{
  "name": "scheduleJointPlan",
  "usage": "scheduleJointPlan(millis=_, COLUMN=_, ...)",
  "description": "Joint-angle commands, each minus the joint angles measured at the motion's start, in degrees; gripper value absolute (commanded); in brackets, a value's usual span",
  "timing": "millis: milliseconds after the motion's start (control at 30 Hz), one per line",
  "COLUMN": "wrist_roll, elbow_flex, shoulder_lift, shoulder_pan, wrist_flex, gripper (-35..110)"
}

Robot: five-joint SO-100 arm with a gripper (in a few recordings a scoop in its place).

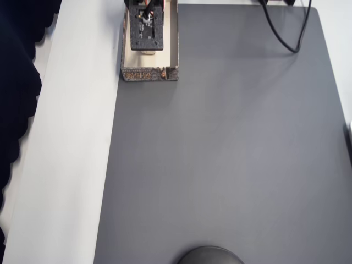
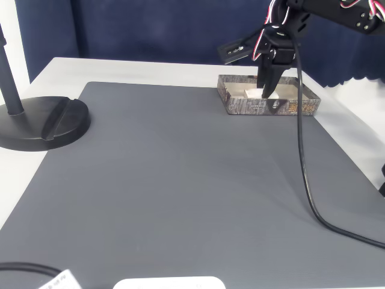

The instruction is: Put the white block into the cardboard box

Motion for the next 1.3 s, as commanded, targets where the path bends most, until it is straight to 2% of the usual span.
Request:
scheduleJointPlan(millis=0, wrist_roll=0.79, elbow_flex=-4.31, shoulder_lift=1.14, shoulder_pan=-0.44, wrist_flex=-0.79, gripper=5)
scheduleJointPlan(millis=500, wrist_roll=-1.14, elbow_flex=-6.59, shoulder_lift=1.32, shoulder_pan=-1.05, wrist_flex=-0.97, gripper=33)
scheduleJointPlan(millis=733, wrist_roll=-0.53, elbow_flex=-7.21, shoulder_lift=3.52, shoulder_pan=-0.97, wrist_flex=-0.62, gripper=35)
scheduleJointPlan(millis=933, wrist_roll=-1.23, elbow_flex=-3.08, shoulder_lift=12.83, shoulder_pan=0.35, wrist_flex=2.02, gripper=32)
scheduleJointPlan(millis=1267, wrist_roll=-8.35, elbow_flex=17.23, shoulder_lift=34.37, shoulder_pan=-4.75, wrist_flex=2.64, gripper=30)
